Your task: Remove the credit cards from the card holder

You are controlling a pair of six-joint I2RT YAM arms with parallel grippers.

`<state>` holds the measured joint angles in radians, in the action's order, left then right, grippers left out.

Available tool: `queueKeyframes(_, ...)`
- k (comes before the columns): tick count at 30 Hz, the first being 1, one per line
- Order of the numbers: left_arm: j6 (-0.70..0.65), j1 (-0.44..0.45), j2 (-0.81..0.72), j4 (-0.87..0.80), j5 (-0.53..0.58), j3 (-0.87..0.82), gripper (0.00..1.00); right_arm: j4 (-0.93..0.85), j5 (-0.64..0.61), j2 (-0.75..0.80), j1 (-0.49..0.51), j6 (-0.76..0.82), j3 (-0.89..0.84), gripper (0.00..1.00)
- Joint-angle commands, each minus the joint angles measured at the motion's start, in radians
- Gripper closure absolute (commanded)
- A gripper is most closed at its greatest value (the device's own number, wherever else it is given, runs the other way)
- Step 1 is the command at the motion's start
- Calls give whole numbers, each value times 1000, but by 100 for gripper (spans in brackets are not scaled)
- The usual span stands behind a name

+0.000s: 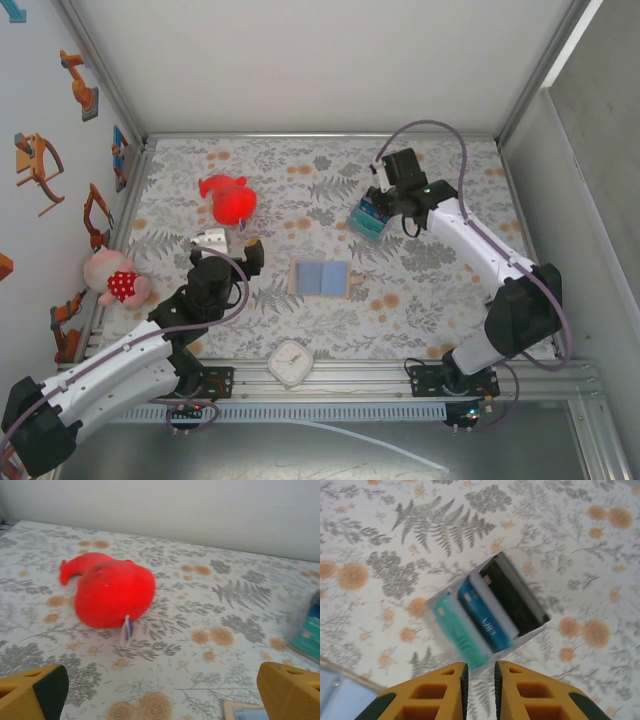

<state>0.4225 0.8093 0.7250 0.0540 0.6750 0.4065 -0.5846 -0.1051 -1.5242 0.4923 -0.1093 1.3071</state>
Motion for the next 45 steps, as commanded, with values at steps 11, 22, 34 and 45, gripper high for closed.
queueKeyframes(11,251,-21,-58,-215,252,8,3,-8,-94,-99,360,-440,-91,61)
queueKeyframes(22,272,-20,-108,-230,262,-27,3,33,-19,-314,479,-495,-5,55)
queueKeyframes(34,282,-22,-115,-244,267,-30,3,-48,-52,-436,534,-454,103,47)
queueKeyframes(45,295,-21,-124,-246,267,-39,3,-54,-25,-472,544,-458,90,40)
